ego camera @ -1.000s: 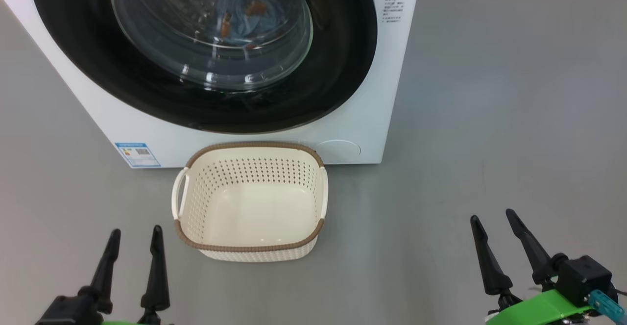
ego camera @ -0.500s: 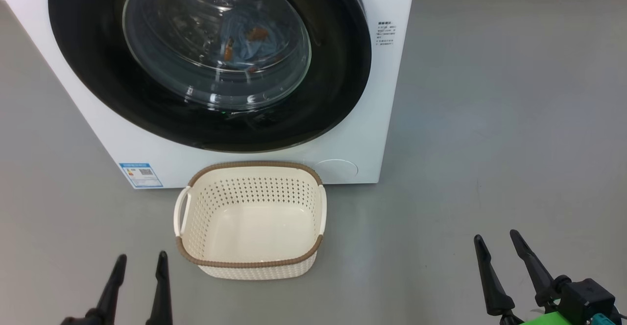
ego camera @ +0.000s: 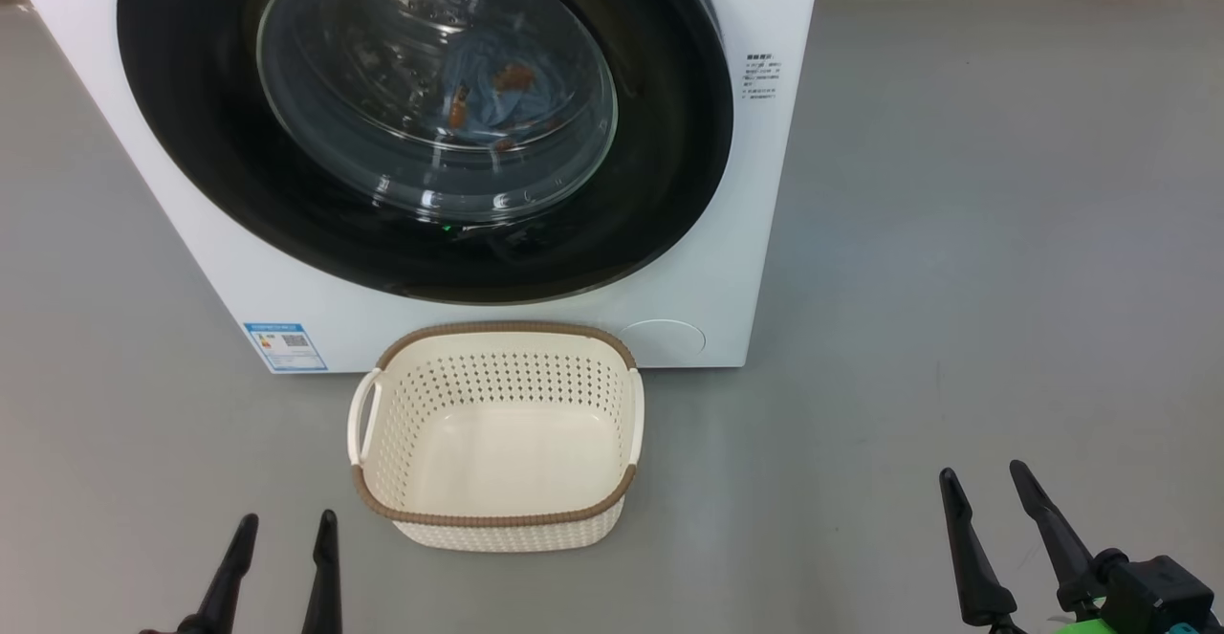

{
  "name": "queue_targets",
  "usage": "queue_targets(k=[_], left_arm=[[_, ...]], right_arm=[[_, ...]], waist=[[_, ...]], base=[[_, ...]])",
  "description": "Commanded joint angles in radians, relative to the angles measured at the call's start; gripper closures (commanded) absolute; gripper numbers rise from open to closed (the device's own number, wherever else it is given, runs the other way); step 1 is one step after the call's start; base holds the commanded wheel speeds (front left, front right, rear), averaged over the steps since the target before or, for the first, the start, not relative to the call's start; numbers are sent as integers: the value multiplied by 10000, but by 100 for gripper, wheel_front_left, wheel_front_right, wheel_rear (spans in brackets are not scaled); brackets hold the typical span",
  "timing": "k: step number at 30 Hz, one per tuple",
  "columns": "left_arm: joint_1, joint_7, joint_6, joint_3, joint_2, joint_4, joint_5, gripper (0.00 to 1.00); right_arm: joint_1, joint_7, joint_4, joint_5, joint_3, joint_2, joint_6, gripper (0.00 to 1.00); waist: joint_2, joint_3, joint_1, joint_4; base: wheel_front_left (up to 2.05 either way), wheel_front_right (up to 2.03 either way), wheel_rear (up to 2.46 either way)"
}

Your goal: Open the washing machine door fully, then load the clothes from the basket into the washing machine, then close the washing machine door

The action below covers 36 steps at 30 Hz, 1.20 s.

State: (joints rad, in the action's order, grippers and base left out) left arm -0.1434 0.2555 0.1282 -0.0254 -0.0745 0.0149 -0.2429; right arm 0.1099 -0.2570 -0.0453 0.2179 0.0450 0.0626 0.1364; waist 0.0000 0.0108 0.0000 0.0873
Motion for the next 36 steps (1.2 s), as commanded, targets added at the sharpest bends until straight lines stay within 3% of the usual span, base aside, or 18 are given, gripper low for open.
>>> queue_targets(k=[1,28,29,36], left_arm=[[279,63,25,290,-175,-183,52,0],[425,63,25,282,-261,-205,50,0],[14,0,0,-23,-101,24,-7,100],[27,-98,-12,-53,14,339,-537,100]], right_arm=[[-110,-47,216,-132,-203,42,-57,0],[-195,-47,168,-203,-126,-63,-57,0],[-6,0,-41,-32,62,-111,0,100],[-49,111,-397,545,14,-111,0,100]], waist=[[0,22,0,5],[0,81,0,-2],[0,81,0,-4],[0,70,11,-35]], base=[[0,0,0],[0,0,0],[0,0,0],[0,0,0]])
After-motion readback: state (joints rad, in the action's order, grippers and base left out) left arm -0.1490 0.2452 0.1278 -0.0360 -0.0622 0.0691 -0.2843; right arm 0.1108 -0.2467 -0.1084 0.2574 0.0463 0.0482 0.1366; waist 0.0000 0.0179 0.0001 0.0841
